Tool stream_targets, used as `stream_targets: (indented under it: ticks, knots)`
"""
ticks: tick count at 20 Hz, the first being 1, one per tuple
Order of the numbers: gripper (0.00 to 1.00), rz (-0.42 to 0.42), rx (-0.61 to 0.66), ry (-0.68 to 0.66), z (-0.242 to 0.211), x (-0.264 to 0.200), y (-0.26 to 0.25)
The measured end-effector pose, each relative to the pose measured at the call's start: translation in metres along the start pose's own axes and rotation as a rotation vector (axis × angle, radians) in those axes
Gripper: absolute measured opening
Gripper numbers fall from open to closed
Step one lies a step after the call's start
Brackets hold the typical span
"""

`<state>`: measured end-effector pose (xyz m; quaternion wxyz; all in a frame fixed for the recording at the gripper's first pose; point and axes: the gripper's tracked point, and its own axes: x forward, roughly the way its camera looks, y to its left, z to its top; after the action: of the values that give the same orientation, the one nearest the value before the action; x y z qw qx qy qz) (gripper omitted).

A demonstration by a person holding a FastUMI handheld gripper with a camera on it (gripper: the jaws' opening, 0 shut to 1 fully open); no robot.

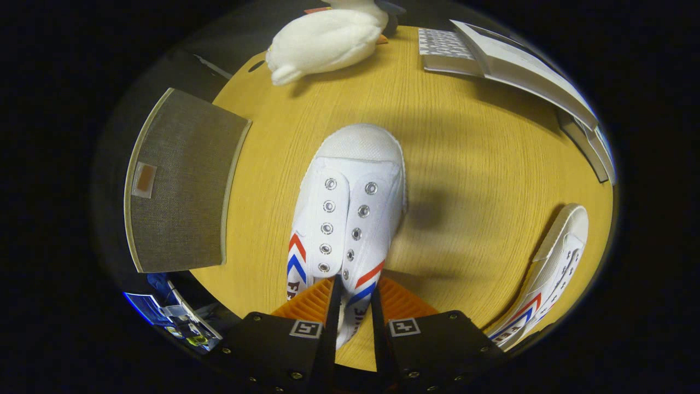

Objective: Open the storage box then place both shoes into the box .Put the left shoe in first, then the right shoe, with the right side of both shoes facing outward in a uniform manner.

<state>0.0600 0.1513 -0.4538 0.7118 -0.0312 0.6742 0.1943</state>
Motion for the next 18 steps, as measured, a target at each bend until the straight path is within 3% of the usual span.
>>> stream_targets:
  ticks: [2,9,14,18]
  knots:
    - [0.08,0.023,0.059,-0.011,0.001,-0.002,-0.002]
    - [0.07,0.127,0.123,0.005,0.002,-0.022,0.007]
    - [0.07,0.156,0.132,-0.005,0.006,-0.049,0.021]
    - [0.07,0.254,0.149,-0.023,0.012,-0.077,0.048]
